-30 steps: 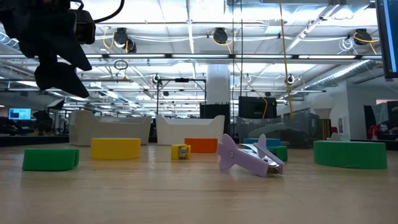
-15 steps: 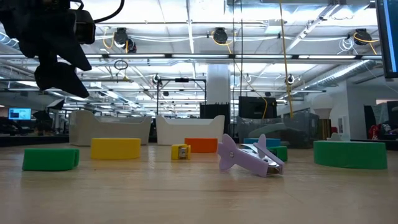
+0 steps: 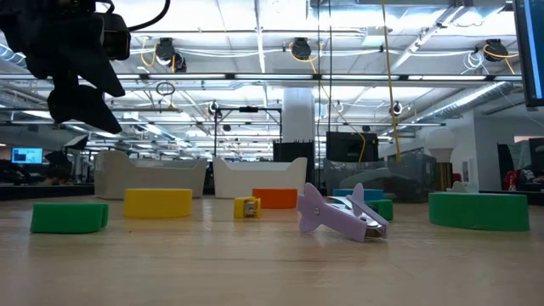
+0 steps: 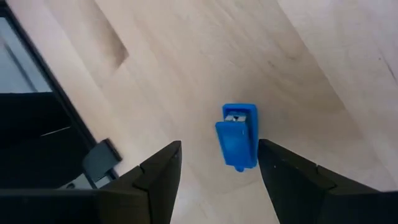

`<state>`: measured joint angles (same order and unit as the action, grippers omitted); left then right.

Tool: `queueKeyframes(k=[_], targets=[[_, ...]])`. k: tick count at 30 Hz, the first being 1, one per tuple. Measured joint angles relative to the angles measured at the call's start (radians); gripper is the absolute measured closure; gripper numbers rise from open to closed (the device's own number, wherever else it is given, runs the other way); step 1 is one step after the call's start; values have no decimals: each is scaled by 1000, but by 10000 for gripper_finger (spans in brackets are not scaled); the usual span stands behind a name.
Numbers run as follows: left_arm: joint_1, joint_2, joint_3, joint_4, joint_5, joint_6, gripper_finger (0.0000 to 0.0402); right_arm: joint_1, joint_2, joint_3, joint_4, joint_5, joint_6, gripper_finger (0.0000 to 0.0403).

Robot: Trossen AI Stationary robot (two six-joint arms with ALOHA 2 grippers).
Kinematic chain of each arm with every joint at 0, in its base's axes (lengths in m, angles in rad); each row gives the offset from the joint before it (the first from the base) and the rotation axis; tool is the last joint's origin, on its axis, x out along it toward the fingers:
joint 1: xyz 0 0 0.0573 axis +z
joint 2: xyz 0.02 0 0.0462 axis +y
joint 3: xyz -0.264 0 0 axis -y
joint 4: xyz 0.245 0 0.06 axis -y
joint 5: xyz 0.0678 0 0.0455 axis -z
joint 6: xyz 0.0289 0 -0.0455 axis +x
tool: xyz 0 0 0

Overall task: Pick and place Stapler, Stapler remover, tape
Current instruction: Put the small blue stapler into the black bin

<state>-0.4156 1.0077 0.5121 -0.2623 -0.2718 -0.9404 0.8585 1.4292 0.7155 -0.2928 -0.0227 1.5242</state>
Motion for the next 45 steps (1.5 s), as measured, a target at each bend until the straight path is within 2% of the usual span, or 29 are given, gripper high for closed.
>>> queueKeyframes(k=[9, 29, 35, 45], targets=[[0, 0, 0, 0, 0, 0, 91, -2, 66, 3, 0, -3, 35, 198], [0, 0, 0, 0, 0, 22, 91, -2, 62, 1, 11, -3, -8, 205], [0, 0, 0, 0, 0, 22, 91, -2, 62, 1, -13, 0, 53, 236], [0, 0, 0, 1, 0, 15, 91, -1, 63, 0, -32, 21, 61, 316]])
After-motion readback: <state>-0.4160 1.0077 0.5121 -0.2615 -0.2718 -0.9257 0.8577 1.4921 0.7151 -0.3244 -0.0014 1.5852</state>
